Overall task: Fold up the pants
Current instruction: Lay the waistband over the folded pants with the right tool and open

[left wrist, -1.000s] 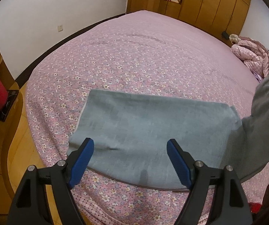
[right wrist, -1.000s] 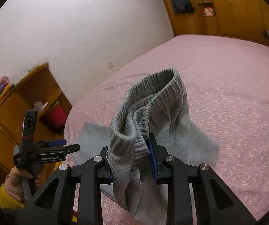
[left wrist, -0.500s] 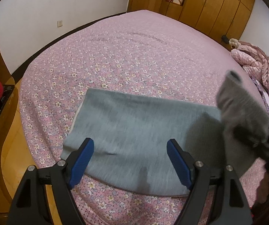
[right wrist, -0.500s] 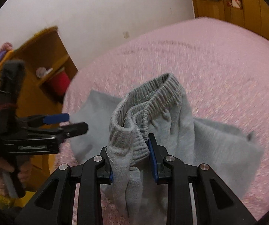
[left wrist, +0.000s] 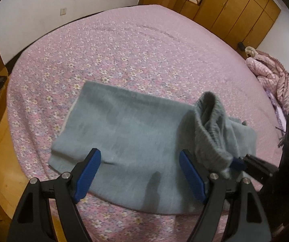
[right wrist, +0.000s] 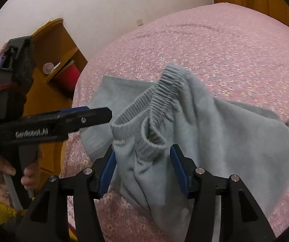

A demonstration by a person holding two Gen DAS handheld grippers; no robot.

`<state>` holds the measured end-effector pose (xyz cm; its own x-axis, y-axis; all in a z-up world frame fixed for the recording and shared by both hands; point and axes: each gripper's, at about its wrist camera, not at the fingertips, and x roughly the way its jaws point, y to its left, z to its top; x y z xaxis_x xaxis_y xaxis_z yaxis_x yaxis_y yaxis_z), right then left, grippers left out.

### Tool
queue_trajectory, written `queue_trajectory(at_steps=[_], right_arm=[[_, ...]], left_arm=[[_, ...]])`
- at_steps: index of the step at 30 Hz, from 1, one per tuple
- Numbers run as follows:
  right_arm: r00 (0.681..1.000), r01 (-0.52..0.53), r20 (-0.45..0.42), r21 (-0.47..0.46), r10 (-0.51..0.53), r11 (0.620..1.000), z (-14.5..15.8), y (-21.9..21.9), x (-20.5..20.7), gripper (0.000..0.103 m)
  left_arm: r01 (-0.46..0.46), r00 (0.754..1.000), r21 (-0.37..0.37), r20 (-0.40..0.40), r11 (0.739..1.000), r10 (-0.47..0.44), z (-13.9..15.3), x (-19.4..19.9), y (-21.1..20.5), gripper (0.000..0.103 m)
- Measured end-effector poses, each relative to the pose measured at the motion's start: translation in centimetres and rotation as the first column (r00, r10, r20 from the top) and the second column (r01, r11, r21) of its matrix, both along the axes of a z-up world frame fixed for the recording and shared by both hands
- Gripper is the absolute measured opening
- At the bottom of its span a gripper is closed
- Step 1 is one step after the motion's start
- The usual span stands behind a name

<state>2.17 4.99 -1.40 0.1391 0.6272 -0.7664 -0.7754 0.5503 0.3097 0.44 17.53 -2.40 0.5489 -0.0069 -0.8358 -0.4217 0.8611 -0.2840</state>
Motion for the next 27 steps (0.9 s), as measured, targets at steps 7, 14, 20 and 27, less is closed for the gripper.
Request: queue_trajectory(at_steps=[7,14,20,27], right_arm=[[0.993,0.108,0.044,0.011,-0.109,0.994,1.4,-3.6,1.0,0.058],[0.986,0.165,0.011,-0.019,-0.165,0.986,0.3,-5.3,1.8,0.059],[0.984,0.180,0.013,-0.036,-0.180,0.983,-0.3,-6.0,1.7,0.059],[0.981,0.196,0.007,-0.029,-0.196,0.980,-0.2,-7.3,1.5,0.059]], left_arm=[[0.041,0.998,-0.062,0.054,0.997,-0.038,0.7,1.2,-0.5,0.083],[0.103,0.992,-0.149,0.084,0.983,-0.091,1.0,3.4,-1.8,0.083],[0.166,0.986,-0.057,0.001,0.985,-0.166,-0.1,6.1,-4.3,0.083],[0.221,0.974,-0.078,-0.035,0.972,-0.224,-2.2,6.2,-6.3,0.069]])
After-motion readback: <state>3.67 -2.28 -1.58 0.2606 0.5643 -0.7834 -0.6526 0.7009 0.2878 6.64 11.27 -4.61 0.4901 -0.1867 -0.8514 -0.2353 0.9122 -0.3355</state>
